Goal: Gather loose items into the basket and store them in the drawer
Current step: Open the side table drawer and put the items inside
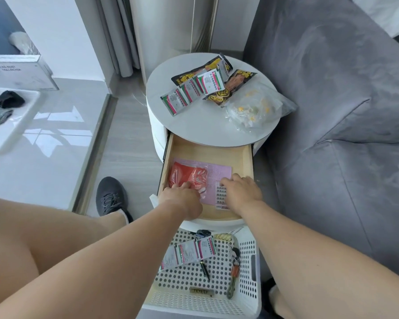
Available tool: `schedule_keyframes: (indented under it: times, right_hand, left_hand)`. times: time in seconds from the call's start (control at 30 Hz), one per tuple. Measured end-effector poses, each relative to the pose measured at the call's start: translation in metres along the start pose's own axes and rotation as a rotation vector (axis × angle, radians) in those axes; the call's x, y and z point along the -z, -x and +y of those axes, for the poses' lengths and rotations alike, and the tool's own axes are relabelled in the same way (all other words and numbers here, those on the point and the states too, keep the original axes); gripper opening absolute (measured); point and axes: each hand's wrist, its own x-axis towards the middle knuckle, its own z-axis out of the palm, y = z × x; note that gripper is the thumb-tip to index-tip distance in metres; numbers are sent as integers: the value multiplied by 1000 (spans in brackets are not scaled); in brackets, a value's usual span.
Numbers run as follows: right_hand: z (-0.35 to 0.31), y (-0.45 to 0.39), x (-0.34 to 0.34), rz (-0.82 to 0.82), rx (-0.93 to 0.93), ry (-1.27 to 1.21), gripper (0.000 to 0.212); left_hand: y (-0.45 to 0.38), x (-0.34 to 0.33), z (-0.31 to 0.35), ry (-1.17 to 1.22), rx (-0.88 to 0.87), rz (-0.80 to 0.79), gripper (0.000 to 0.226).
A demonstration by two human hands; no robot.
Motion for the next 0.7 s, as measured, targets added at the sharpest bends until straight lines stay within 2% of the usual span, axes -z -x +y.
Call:
schedule_keyframes:
  times: [0.1, 0.37, 0.53, 0.7]
  right_hand:
    - [10, 4, 1, 4, -6, 11, 43]
    - [5, 0, -1, 1, -21, 44, 38]
    - [5, -5, -6, -54, 6, 77, 38]
    - [15, 5, 1, -57, 70, 33, 32]
  left_hand:
    - [2, -1, 4, 1, 58, 40, 60]
    - [5, -3, 8, -65, 151, 105, 51]
    - [2, -7, 1, -60, 34, 231, 52]
    - [-3, -5, 0, -42, 36, 59, 66]
